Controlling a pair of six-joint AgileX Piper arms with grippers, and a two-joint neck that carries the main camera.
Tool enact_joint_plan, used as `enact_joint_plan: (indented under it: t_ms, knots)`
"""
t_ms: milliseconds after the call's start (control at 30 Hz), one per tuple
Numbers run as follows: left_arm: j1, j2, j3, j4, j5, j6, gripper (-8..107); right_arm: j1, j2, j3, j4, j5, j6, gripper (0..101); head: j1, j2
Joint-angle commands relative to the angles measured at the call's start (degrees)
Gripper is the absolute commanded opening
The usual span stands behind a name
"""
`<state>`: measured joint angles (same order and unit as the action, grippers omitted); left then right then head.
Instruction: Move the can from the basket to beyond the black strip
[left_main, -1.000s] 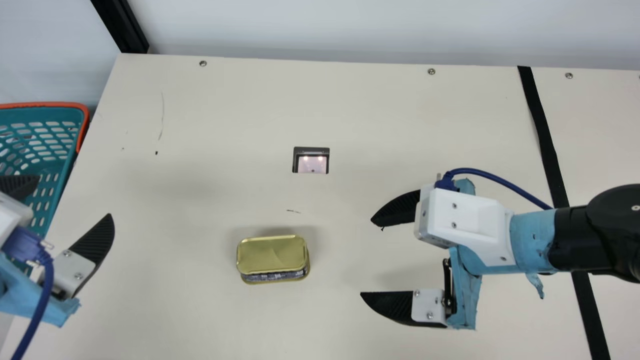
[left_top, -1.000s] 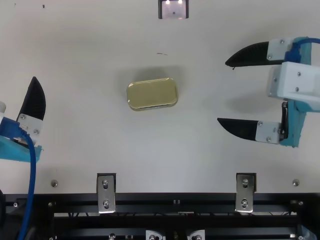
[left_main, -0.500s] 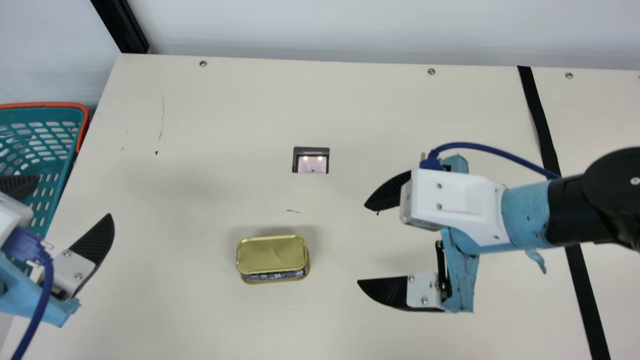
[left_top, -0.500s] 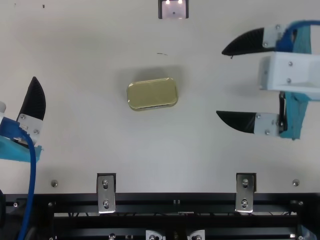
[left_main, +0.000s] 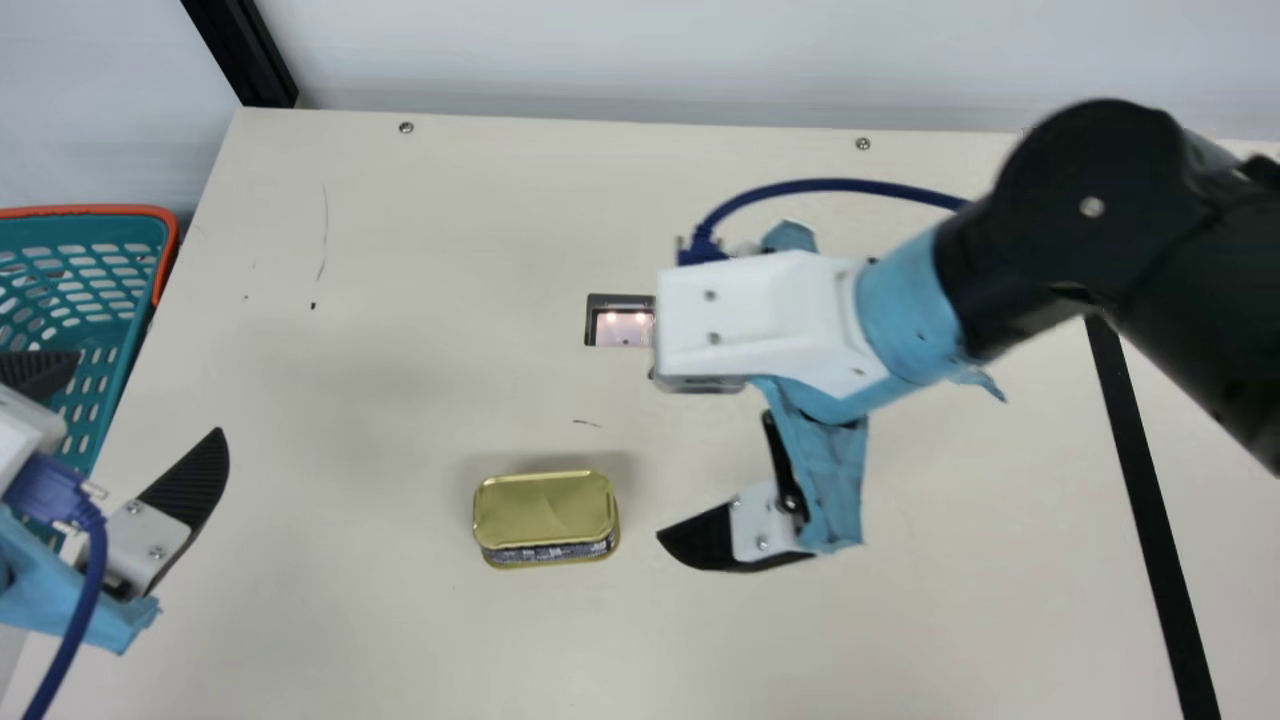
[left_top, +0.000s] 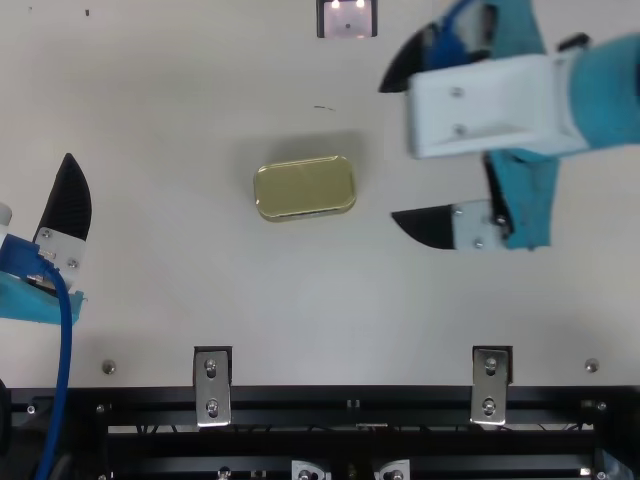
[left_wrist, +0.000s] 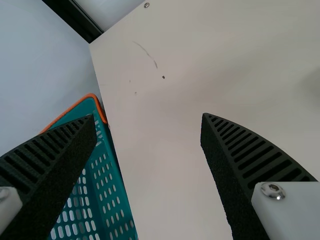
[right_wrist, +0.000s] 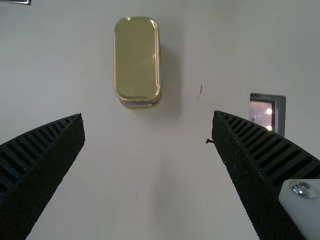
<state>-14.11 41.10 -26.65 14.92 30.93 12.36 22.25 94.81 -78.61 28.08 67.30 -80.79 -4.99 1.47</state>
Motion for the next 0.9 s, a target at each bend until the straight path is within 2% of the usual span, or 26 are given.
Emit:
enact_joint_plan:
  t_ms: [0,133,333,600,867]
  knots:
    - [0.0,0.0,0.0,0.0,0.0,0.0,90,2.8,2.3,-6.9,-1.5,2.0,3.4,101,0.0,-0.2]
    - [0.0,0.0,0.0,0.0,0.0,0.0,90,7.2,5.6,-10.5,-3.1,2.6,7.3,101,0.0,-0.2]
    - [0.0,0.0,0.0,0.0,0.0,0.0,90,12.6,9.4,-12.9,-4.9,2.6,11.6,101,0.0,-0.2]
    - [0.0,0.0,0.0,0.0,0.0,0.0,90,17.5,12.6,-13.4,-6.4,2.6,15.3,101,0.0,-0.2]
    - [0.0,0.0,0.0,0.0,0.0,0.0,90,19.6,14.5,-13.5,-9.2,2.6,17.6,101,0.0,-0.2]
